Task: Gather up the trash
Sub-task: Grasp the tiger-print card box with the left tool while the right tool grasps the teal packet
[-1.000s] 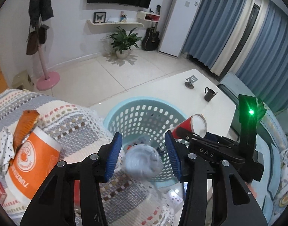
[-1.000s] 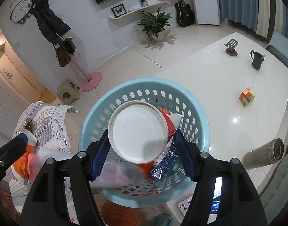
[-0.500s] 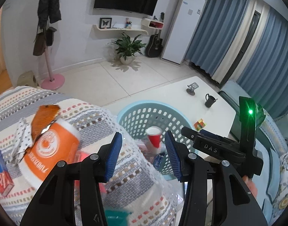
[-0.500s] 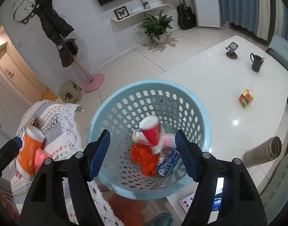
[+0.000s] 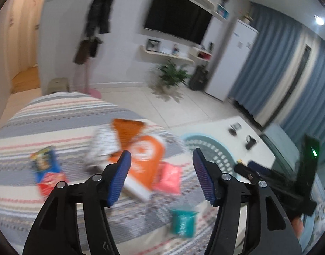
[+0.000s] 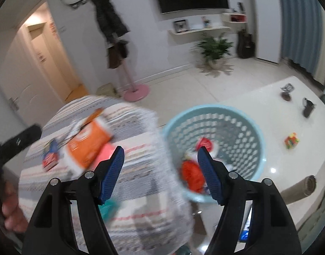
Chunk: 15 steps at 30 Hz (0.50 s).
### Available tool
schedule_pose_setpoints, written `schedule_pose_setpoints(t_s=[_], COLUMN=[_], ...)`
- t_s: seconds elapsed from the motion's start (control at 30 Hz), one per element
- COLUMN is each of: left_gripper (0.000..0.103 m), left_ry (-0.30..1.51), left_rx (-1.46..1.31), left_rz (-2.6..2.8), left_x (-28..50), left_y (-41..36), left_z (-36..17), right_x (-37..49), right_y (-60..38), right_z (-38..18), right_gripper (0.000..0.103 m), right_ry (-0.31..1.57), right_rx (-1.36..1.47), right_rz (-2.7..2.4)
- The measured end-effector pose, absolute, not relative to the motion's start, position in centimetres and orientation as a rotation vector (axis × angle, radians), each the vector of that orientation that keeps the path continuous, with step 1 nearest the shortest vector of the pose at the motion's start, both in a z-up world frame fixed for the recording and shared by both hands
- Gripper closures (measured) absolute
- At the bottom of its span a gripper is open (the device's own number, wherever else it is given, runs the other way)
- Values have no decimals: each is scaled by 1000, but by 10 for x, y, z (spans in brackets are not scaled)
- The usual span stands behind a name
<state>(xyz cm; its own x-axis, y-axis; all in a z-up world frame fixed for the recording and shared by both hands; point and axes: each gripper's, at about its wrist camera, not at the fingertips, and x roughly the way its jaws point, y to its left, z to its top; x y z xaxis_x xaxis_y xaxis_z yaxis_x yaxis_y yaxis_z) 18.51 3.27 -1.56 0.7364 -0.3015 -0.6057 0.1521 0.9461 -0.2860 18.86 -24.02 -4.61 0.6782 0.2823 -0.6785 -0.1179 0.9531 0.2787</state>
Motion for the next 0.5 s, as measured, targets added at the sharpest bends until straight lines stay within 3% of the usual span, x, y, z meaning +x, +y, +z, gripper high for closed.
schedule_pose_setpoints(t_s=[0.07,0.2,0.37,0.5], left_gripper=[42,28,24,24], left_ry=[690,679,745,786], left_rx=[-247,-260,-382,-400], left_rz=[-199,-54,27,45], left_x=[179,167,165,171], left_y=[55,98,154,168], left_z=[-16,-25,-52,-68], right_x=[180,163,144,131], right_y=[-222,-187,-166,-162], right_z=[-48,-60,-74,-83], right_gripper=[35,35,35,29], right_ry=[811,866,915,929], right_rx=[199,136,103,82], right_rz=[277,354,403,405])
